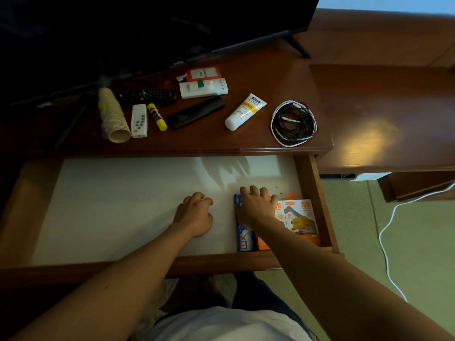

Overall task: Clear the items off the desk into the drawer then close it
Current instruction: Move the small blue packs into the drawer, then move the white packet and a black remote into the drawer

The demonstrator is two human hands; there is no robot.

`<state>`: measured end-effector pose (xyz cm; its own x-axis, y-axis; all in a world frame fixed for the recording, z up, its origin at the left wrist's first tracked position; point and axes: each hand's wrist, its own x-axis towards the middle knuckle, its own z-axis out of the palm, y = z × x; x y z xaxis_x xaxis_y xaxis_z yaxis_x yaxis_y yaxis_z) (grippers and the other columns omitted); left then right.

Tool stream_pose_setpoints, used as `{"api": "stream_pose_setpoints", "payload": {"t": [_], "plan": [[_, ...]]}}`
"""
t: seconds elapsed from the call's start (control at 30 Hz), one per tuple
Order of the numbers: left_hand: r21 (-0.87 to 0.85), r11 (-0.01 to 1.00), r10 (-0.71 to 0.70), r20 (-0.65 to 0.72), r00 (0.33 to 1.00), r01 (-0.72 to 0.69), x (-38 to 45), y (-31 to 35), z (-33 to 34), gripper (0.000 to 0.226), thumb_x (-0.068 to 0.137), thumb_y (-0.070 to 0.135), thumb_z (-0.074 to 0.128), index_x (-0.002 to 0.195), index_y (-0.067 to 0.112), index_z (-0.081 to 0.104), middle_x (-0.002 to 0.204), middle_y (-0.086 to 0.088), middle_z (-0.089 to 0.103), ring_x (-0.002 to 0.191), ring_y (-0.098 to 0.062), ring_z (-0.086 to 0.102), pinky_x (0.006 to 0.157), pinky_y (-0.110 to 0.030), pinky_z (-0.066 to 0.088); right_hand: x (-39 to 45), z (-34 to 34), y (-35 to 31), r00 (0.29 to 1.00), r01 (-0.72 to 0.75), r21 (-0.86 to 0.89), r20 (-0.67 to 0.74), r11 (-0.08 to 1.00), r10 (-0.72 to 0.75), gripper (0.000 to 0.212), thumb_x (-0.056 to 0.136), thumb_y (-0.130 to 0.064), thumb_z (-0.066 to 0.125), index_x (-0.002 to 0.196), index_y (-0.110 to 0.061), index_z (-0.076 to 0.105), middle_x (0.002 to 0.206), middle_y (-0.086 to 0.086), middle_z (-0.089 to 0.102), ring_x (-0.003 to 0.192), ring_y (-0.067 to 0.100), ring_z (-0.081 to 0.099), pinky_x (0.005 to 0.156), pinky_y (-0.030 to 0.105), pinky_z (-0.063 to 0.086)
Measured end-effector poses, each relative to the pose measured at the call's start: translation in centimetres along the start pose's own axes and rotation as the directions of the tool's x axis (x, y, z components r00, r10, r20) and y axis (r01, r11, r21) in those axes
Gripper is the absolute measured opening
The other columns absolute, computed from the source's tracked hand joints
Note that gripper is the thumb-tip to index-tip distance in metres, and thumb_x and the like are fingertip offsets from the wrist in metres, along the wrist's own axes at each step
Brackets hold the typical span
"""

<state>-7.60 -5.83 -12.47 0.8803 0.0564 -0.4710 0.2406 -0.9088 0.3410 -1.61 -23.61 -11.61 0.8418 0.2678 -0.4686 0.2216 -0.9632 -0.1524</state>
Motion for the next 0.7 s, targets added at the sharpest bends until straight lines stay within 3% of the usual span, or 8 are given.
{"api": "stream_pose_setpoints", "payload": {"t": [0.13, 0.3, 0.47, 0.6, 0.7], "plan": [[-0.054, 0.998, 0.006, -0.088, 0.996, -0.011, 0.1, -0.3, -2.2, 0.045, 0.096, 0.02, 0.052, 0.141, 0.022, 0.052, 0.151, -0.001, 0.039, 0.135, -0.026, 0.04, 0.106, -0.04, 0.043, 0.1, -1.9, -1.7, 0.997, 0.016, 0.048, -0.078, 0.999, -0.013, 0.05, 0.098, -0.045, 0.044, 0.142, -0.021, 0.045, 0.146, 0.008, 0.045, 0.135, 0.034, 0.036, 0.109, 0.058, 0.025], [-0.142, 0.988, 0.026, -0.283, 0.959, -0.069, 0.8, 0.1, -6.3, 0.038, 0.095, 0.016, 0.057, 0.133, 0.023, 0.058, 0.144, 0.003, 0.046, 0.128, -0.021, 0.048, 0.101, -0.036, 0.047, 0.9, -5.8, -4.6, 0.958, 0.123, 0.13, -0.274, 0.984, -0.084, 0.043, 0.099, -0.04, 0.044, 0.136, -0.021, 0.054, 0.14, 0.004, 0.055, 0.13, 0.03, 0.044, 0.103, 0.052, 0.031], [-0.206, 0.967, 0.046, -0.443, 0.896, -0.151, 3.5, 0.6, -12.2, 0.032, 0.092, 0.014, 0.059, 0.123, 0.02, 0.064, 0.132, -0.002, 0.056, 0.118, -0.028, 0.055, 0.096, -0.04, 0.049, 3.4, -11.1, -6.5, 0.914, 0.181, 0.176, -0.394, 0.968, -0.099, 0.026, 0.094, -0.032, 0.046, 0.112, -0.021, 0.06, 0.118, 0.004, 0.061, 0.114, 0.033, 0.051, 0.092, 0.052, 0.038], [-0.191, 0.968, 0.047, -0.508, 0.86, -0.165, 6.5, 1.0, -16.2, 0.032, 0.09, 0.014, 0.061, 0.121, 0.018, 0.065, 0.128, -0.004, 0.057, 0.114, -0.029, 0.057, 0.092, -0.037, 0.049, 6.6, -15.8, -7.2, 0.883, 0.249, 0.183, -0.447, 0.951, -0.146, 0.022, 0.096, -0.023, 0.046, 0.112, -0.016, 0.059, 0.117, 0.008, 0.061, 0.112, 0.034, 0.052, 0.092, 0.052, 0.042], [-0.112, 0.985, 0.058, -0.497, 0.866, -0.13, 9.0, 1.1, -18.2, 0.038, 0.09, 0.018, 0.062, 0.128, 0.018, 0.062, 0.13, -0.005, 0.055, 0.119, -0.031, 0.053, 0.097, -0.043, 0.049, 10.0, -18.8, -7.6, 0.862, 0.334, 0.146, -0.447, 0.931, -0.239, 0.029, 0.098, -0.021, 0.049, 0.125, -0.019, 0.059, 0.128, 0.008, 0.06, 0.118, 0.033, 0.051, 0.098, 0.053, 0.043]]}}
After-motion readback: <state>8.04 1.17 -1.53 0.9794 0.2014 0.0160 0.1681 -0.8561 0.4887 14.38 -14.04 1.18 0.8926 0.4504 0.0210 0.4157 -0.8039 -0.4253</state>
